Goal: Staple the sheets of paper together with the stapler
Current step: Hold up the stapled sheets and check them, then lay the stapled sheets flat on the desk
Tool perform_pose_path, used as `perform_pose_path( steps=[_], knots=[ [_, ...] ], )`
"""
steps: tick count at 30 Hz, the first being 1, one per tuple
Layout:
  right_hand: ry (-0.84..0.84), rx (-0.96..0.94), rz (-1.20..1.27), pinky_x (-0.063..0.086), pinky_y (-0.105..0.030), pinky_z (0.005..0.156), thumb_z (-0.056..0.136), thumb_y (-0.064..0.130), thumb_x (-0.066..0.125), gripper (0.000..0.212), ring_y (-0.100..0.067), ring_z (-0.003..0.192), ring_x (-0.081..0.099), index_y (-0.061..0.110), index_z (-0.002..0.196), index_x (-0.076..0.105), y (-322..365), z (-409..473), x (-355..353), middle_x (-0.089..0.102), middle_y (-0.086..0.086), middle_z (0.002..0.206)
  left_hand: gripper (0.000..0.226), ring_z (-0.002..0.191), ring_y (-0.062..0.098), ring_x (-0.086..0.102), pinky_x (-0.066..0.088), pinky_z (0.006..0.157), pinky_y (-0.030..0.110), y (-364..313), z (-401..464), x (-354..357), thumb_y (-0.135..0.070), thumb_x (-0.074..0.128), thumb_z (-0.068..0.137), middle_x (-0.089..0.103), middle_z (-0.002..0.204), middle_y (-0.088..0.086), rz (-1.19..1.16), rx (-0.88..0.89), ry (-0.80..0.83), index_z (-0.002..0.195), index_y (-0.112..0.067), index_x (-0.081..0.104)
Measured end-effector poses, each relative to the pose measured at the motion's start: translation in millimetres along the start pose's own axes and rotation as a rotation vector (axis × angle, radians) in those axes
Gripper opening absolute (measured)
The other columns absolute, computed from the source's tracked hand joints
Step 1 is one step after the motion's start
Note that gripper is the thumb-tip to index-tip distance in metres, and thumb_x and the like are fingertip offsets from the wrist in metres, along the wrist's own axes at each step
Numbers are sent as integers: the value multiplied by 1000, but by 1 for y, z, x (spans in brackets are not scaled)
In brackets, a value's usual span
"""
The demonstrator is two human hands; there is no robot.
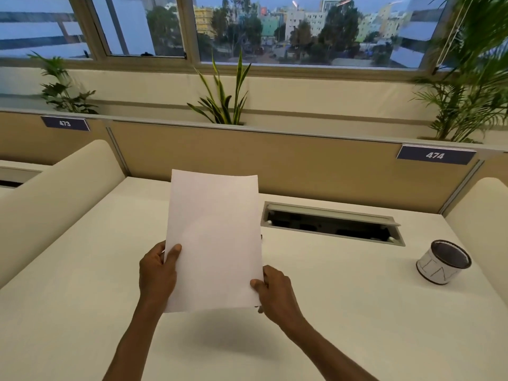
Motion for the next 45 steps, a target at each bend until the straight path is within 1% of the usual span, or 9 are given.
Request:
perform_pose_path(
  steps=[4, 7, 11, 17, 24, 28, 32, 39, 45],
  knots=[
    [40, 77, 75, 47, -19, 40, 91, 6, 52, 17, -26, 54, 56, -11, 91, 49, 1, 29, 34, 63, -26, 98, 23, 82, 27, 64, 43, 64, 33, 34, 36, -9, -34, 59, 92, 72, 96, 7, 68, -68, 1, 108, -18, 65],
    [54, 121, 117, 46, -18, 39, 92, 4, 54, 19, -23, 51, 58, 0, 76, 45, 4, 52, 56, 57, -10, 80, 29, 85, 24, 63, 44, 64, 31, 54, 63, -13, -31, 60, 92, 69, 101, 4, 80, -119, 30, 117, -17, 63],
    [44, 171, 188, 48, -19, 39, 91, 1, 54, 21, -26, 58, 63, 6, 74, 43, 5, 88, 82, 57, -8, 88, 36, 102, 23, 61, 45, 83, 36, 83, 99, -14, -30, 62, 92, 65, 113, 3, 63, -198, 95, 126, -19, 60],
    [2, 264, 270, 49, -19, 38, 91, -5, 50, 26, -25, 68, 64, 8, 72, 39, -5, 146, 101, 58, -7, 85, 24, 103, 24, 66, 53, 92, 46, 118, 141, 2, -19, 64, 89, 73, 105, 4, 83, -228, 36, 112, -20, 70],
    [-32, 312, 269, 48, -18, 35, 91, -6, 55, 36, -33, 77, 66, 11, 67, 34, -21, 203, 114, 39, -7, 85, 26, 113, 28, 63, 45, 98, 35, 136, 191, 50, -12, 66, 88, 72, 113, 13, 176, -200, -21, 113, -7, 71],
    [-22, 339, 199, 58, -31, 46, 90, 1, 61, 24, -24, 58, 64, 8, 74, 44, -33, 228, 120, 44, -9, 93, 26, 113, 31, 64, 44, 99, 36, 147, 212, 70, -11, 65, 87, 72, 111, 18, 245, -162, -10, 112, -3, 71],
    [-25, 304, -17, 53, -34, 67, 87, 13, 63, 30, -34, 95, 68, -1, 111, 52, -34, 244, 116, 61, -16, 114, 26, 110, 31, 64, 43, 97, 32, 151, 223, 85, -11, 65, 87, 73, 108, 17, 264, -128, -15, 111, -4, 71],
    [-8, 219, -72, 59, -49, 73, 78, 9, 59, 24, -36, 85, 69, 0, 99, 51, -40, 265, 132, 63, -20, 103, 26, 115, 31, 63, 42, 101, 32, 150, 242, 102, -4, 59, 89, 70, 117, 18, 282, -86, -29, 112, -1, 70],
    [1, 154, -166, 54, -38, 75, 81, 6, 61, 22, -33, 91, 65, -5, 99, 53, -33, 268, 129, 66, -22, 100, 32, 118, 35, 60, 39, 106, 38, 150, 253, 119, -3, 58, 89, 66, 124, 20, 333, -61, 2, 120, -1, 66]
  ],
)
Point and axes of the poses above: each hand's wrist, its own z-axis towards the middle knuckle, its own x-axis out of the palm, y = z × x, the point moved 9 cm from there along z, towards the middle knuckle
